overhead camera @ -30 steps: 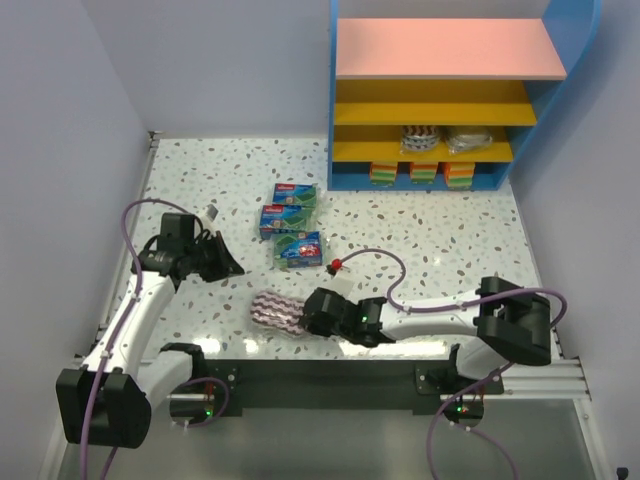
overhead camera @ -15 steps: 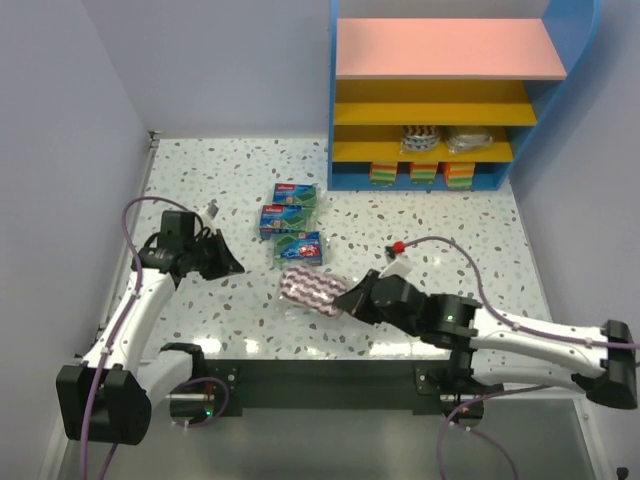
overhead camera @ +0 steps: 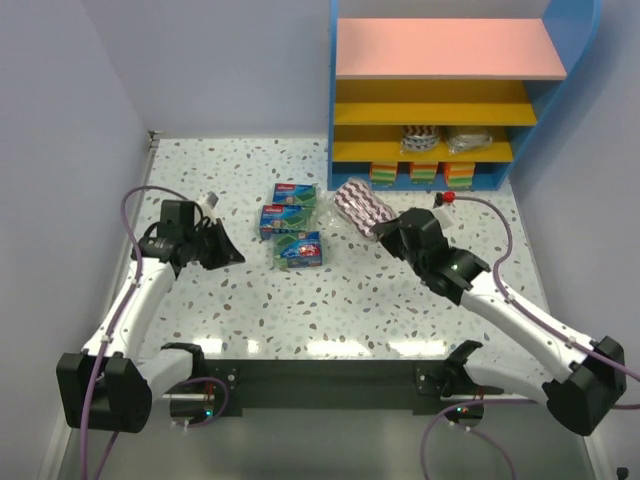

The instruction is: Place and organize the cleaning sponges onto the shelf

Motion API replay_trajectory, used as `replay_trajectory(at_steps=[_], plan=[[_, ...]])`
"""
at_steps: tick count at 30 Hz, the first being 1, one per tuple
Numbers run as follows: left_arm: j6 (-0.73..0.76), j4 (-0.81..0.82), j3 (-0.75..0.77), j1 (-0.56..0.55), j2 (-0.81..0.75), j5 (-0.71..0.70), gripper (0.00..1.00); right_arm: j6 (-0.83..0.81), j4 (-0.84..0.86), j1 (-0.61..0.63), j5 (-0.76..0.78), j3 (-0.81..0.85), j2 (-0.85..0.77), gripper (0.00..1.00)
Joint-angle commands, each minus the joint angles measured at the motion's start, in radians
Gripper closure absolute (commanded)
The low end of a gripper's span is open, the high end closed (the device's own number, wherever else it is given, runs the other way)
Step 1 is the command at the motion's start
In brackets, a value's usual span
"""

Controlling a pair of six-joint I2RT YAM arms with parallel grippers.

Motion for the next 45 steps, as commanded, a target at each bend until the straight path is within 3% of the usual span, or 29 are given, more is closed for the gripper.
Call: replay_trajectory(at_steps=[1, 13, 27, 39, 45], plan=[[0.002, 0.015, 0.070, 0.006, 0.004, 0.007, 1.00, -0.002, 0.210, -0.140, -0.069, 0.025, 0.087, 1.00], [0.010, 0.009, 0.064, 0.006, -0.002, -0.004, 1.00, 0.004, 0.384, -0.335, -0.257, 0.249, 0.412, 1.00], [0.011, 0.009, 0.060, 0.007, -0.002, -0.031, 1.00, 0.188, 0.287, -0.338, -0.083, 0.542, 0.688, 1.00], [-0.004, 0.012, 0.054, 0.008, 0.000, -0.037, 1.00, 0.329, 0.319, -0.338, 0.041, 0.619, 0.802, 1.00], [-0.007, -0.001, 0.064, 0.008, 0.001, -0.056, 1.00, 0.371, 0.308, -0.337, 0.073, 0.732, 0.902, 1.00]])
